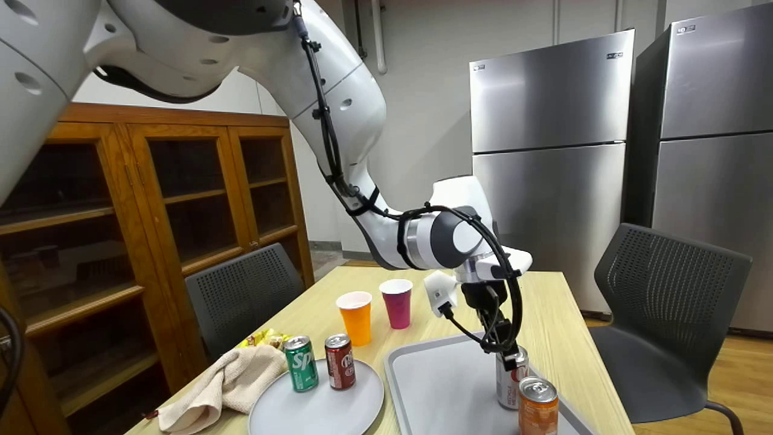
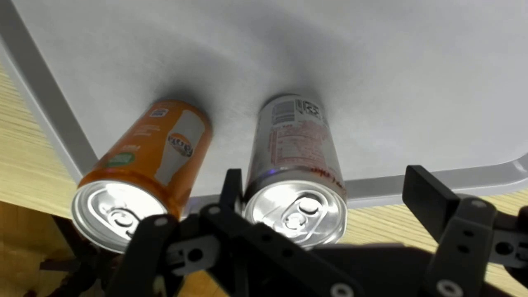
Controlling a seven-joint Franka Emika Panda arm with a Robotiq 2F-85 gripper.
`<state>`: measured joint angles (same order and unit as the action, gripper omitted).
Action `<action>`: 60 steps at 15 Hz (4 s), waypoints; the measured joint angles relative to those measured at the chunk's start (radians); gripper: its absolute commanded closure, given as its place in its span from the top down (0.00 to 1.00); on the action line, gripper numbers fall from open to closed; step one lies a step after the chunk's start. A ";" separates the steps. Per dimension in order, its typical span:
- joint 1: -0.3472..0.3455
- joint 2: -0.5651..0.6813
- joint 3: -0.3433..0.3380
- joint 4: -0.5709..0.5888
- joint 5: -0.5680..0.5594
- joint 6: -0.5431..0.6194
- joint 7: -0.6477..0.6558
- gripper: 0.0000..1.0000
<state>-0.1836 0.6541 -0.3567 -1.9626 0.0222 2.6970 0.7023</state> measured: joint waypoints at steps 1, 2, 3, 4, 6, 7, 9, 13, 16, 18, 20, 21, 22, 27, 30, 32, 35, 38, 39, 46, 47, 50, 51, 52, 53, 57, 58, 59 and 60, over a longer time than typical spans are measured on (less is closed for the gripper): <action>-0.003 0.008 -0.001 0.009 0.001 0.000 0.000 1.00; -0.004 0.015 -0.004 0.017 0.001 0.000 0.000 1.00; -0.006 0.022 -0.006 0.025 0.002 0.000 0.000 1.00; -0.006 0.029 -0.008 0.033 0.002 -0.001 0.000 0.81; -0.008 0.040 -0.010 0.044 0.002 -0.001 0.000 0.66; -0.008 0.043 -0.011 0.047 0.002 -0.002 0.000 0.59; -0.008 0.048 -0.013 0.052 0.002 -0.002 0.000 0.42; -0.008 0.050 -0.014 0.056 0.002 -0.002 -0.001 0.38; -0.003 0.048 -0.014 0.055 0.002 0.001 -0.015 0.38; 0.007 0.041 -0.013 0.049 0.002 0.002 -0.034 0.38; 0.021 0.023 -0.013 0.030 0.002 0.003 -0.060 0.38; 0.030 0.009 -0.014 0.014 0.001 0.006 -0.076 0.38; 0.040 -0.007 -0.014 -0.006 0.000 0.009 -0.093 0.38; 0.090 -0.109 -0.017 -0.134 -0.019 0.030 -0.184 0.38; 0.122 -0.176 -0.022 -0.223 -0.050 0.054 -0.214 0.38; 0.142 -0.219 -0.024 -0.281 -0.077 0.068 -0.220 0.38; 0.174 -0.281 -0.026 -0.364 -0.123 0.091 -0.221 0.38; 0.209 -0.338 -0.026 -0.437 -0.166 0.109 -0.221 0.38; 0.221 -0.355 -0.026 -0.459 -0.180 0.116 -0.221 0.38; 0.294 -0.447 -0.022 -0.568 -0.280 0.139 -0.185 0.38; 0.301 -0.456 -0.018 -0.579 -0.292 0.139 -0.176 0.38; 0.309 -0.480 0.002 -0.609 -0.318 0.139 -0.169 0.38; 0.309 -0.488 0.009 -0.618 -0.327 0.139 -0.169 0.38; 0.309 -0.496 0.014 -0.627 -0.339 0.139 -0.169 0.38; 0.309 -0.504 0.019 -0.636 -0.352 0.140 -0.169 0.38; 0.305 -0.546 0.033 -0.675 -0.399 0.140 -0.169 0.38; 0.303 -0.556 0.039 -0.686 -0.409 0.140 -0.169 0.38; 0.302 -0.565 0.046 -0.697 -0.416 0.141 -0.169 0.38; 0.300 -0.573 0.054 -0.707 -0.423 0.143 -0.169 0.38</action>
<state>0.1162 0.0814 -0.3024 -2.6697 -0.4005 2.8395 0.5338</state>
